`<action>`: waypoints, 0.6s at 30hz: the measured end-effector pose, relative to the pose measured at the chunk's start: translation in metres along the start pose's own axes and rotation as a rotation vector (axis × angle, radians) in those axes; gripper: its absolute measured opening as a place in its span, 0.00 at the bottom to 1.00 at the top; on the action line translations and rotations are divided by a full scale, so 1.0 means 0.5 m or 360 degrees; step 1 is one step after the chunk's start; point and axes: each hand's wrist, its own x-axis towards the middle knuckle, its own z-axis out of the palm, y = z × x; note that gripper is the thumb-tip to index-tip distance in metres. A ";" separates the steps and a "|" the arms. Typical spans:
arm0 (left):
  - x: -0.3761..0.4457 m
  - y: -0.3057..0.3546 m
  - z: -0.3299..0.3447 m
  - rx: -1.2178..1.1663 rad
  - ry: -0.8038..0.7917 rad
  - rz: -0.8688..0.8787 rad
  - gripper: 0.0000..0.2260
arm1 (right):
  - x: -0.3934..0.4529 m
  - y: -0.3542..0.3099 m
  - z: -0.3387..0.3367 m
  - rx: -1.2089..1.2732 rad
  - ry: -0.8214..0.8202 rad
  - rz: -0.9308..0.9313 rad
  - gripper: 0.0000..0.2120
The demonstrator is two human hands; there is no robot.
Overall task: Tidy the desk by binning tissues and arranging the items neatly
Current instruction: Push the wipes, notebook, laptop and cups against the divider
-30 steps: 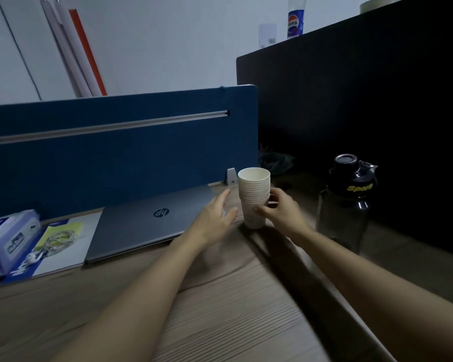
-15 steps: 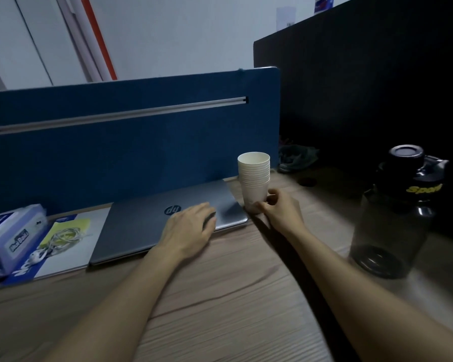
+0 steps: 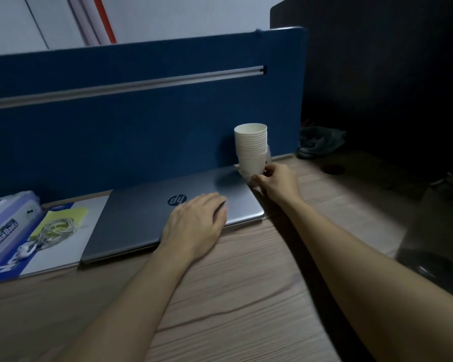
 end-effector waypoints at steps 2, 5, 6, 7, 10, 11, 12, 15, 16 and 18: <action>0.001 -0.001 0.003 0.0011 -0.0002 -0.0003 0.16 | 0.014 -0.002 0.007 -0.0018 -0.0009 0.0000 0.10; 0.001 -0.003 0.007 0.0006 -0.0005 -0.0005 0.16 | 0.031 -0.006 0.018 -0.0041 -0.0001 0.0008 0.10; 0.001 -0.003 0.007 0.0002 -0.0006 -0.0008 0.16 | 0.036 -0.007 0.021 -0.0048 0.0001 0.0008 0.10; 0.002 -0.004 0.008 0.0002 -0.0009 -0.0007 0.16 | 0.041 -0.007 0.024 -0.0052 0.0004 0.0007 0.09; 0.003 -0.003 0.009 -0.0007 -0.0013 -0.0012 0.15 | 0.054 -0.011 0.031 -0.0099 0.0019 0.0004 0.10; 0.002 -0.004 0.009 -0.0009 -0.0013 -0.0011 0.15 | 0.057 -0.011 0.033 -0.0106 0.0020 0.0008 0.10; 0.002 -0.004 0.008 -0.0013 -0.0018 -0.0012 0.15 | 0.060 -0.011 0.034 -0.0110 0.0018 0.0016 0.11; 0.004 -0.005 0.009 -0.0013 -0.0023 -0.0023 0.15 | 0.061 -0.009 0.034 -0.0127 0.0001 0.0038 0.11; 0.003 -0.005 0.008 -0.0008 -0.0025 -0.0031 0.15 | 0.058 -0.008 0.032 -0.0129 -0.0006 0.0046 0.10; 0.002 -0.004 0.006 -0.0006 -0.0026 -0.0039 0.15 | 0.045 -0.008 0.024 -0.0150 -0.0002 0.0039 0.09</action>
